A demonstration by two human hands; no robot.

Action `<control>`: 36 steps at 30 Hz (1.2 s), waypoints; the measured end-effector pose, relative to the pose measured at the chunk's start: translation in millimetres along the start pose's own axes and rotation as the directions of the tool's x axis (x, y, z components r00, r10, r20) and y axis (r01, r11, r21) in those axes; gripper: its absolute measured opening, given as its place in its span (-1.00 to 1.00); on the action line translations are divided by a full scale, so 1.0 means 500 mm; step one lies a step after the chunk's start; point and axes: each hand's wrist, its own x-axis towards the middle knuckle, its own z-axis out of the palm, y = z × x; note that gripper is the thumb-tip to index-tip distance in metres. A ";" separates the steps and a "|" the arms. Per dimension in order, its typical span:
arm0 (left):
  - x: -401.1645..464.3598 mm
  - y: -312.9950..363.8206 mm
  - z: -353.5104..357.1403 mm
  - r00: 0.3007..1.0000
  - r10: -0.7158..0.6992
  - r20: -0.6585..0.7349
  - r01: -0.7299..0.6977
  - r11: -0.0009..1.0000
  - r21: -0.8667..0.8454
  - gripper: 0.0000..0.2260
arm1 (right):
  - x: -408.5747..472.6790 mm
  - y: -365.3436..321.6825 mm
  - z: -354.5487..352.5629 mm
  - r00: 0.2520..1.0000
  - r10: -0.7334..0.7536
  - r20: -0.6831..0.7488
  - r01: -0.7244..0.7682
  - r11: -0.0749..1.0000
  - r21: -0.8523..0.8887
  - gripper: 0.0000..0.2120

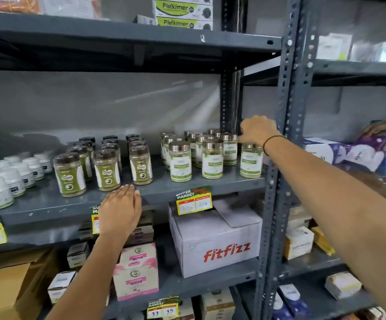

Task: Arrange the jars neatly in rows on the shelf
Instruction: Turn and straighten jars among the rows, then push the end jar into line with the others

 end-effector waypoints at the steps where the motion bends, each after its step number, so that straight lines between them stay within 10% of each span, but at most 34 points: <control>1: 0.000 0.000 0.001 1.000 0.001 -0.001 -0.001 1.000 0.002 -0.62 | 0.006 0.011 0.008 0.999 0.015 0.028 -0.014 0.999 -0.045 -0.66; 36: -0.006 0.006 0.011 0.997 -0.026 -0.069 0.027 1.000 0.004 -0.56 | 0.110 0.050 0.071 0.947 -0.167 0.274 0.058 0.929 0.365 -0.46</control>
